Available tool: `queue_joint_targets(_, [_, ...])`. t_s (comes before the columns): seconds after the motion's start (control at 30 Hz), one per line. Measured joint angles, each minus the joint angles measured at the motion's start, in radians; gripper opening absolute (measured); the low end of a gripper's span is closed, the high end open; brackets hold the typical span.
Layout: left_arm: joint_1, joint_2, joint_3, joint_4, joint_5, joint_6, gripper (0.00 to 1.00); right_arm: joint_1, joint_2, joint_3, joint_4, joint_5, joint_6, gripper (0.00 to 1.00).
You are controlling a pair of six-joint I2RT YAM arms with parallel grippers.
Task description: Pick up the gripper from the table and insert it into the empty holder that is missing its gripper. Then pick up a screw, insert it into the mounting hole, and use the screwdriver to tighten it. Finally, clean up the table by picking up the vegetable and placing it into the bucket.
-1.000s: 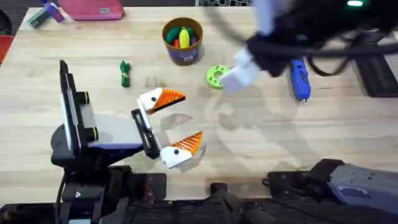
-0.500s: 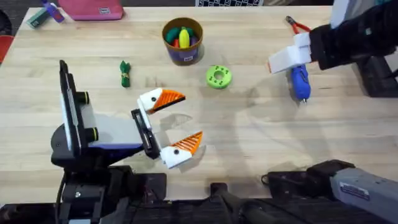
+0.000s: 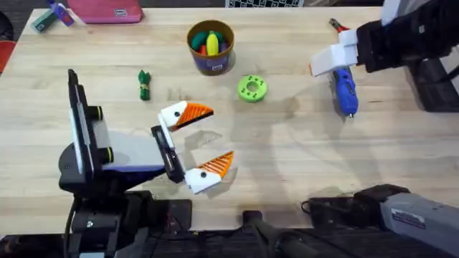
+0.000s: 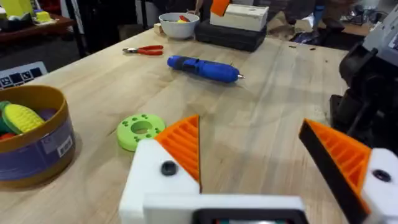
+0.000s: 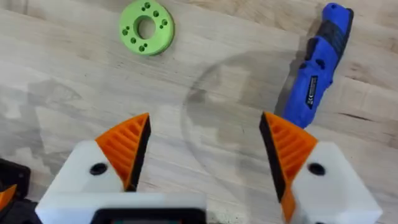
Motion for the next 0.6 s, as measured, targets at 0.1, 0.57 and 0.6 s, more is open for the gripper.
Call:
queue_joint_targets(0.1, [0.0, 0.0, 0.0, 0.0, -0.001, 0.001, 0.985, 0.0, 0.006, 0.0, 0.0, 0.0, 0.0, 0.994])
queue_joint_targets(0.57, [0.0, 0.0, 0.0, 0.0, -0.001, 0.004, 0.065, 0.0, 0.006, -0.001, 0.001, -0.002, 0.006, 0.994])
queue_joint_targets(0.6, [0.0, 0.0, 0.0, 0.001, -0.001, 0.007, 0.025, 0.0, 0.006, -0.001, 0.001, -0.002, 0.006, 0.994])
